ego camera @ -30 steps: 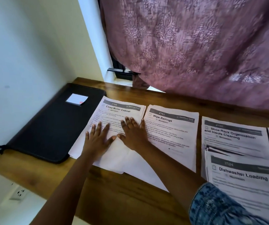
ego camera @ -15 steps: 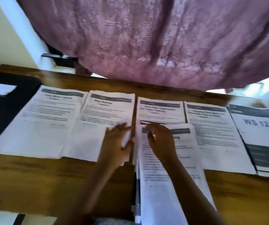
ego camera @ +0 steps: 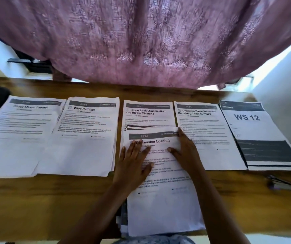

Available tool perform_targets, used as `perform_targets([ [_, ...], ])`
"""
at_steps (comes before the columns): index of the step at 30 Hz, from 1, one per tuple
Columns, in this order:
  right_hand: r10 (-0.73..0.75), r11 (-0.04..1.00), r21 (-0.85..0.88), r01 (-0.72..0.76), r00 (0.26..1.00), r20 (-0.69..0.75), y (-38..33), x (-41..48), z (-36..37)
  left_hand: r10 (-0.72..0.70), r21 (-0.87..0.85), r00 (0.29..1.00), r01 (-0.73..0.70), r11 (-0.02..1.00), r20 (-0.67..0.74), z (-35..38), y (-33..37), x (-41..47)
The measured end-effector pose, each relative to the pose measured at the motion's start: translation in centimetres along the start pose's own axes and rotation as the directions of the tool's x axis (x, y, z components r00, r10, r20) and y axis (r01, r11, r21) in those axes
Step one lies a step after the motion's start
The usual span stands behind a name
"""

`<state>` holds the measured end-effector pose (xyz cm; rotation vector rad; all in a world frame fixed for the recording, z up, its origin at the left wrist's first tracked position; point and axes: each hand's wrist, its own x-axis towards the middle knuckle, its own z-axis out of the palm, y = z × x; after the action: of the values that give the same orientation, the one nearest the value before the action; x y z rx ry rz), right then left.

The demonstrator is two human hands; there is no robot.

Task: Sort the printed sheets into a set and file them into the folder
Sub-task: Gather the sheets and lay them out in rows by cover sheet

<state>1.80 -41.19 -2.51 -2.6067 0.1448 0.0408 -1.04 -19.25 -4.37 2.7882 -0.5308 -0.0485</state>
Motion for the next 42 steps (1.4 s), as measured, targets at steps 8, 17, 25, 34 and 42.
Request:
perform_targets([
  [8, 0.143, 0.982, 0.147, -0.117, 0.973, -0.180, -2.5, -2.0, -1.7, 0.004, -0.012, 1.000, -0.004, 1.000, -0.003, 0.3, -0.1, 0.0],
  [17, 0.138, 0.860, 0.510, 0.022, 0.952, -0.274, -5.0, -2.9, -6.7, -0.283, -0.899, 0.946, -0.018, 0.438, -0.157, -4.8, -0.9, -0.6],
  [25, 0.035, 0.643, 0.763, 0.065, 0.993, -0.114, -14.5, 3.6, -3.2, -0.617, -0.898, 0.765, 0.122, 0.422, -0.186, -12.9, -8.9, -1.6],
  [34, -0.253, 0.697, 0.707, 0.124, 0.964, 0.080, -31.4, 8.5, 8.0, -0.780, -0.404, 0.538, 0.667, 0.626, -0.319, -19.1, -25.8, -3.8],
  [42, -0.155, 0.879, 0.471, 0.075, 0.979, 0.134, -37.1, 10.0, 18.1, -0.587, 0.072, 0.804, 0.593, 0.802, -0.094, -15.0, -32.8, -3.9],
])
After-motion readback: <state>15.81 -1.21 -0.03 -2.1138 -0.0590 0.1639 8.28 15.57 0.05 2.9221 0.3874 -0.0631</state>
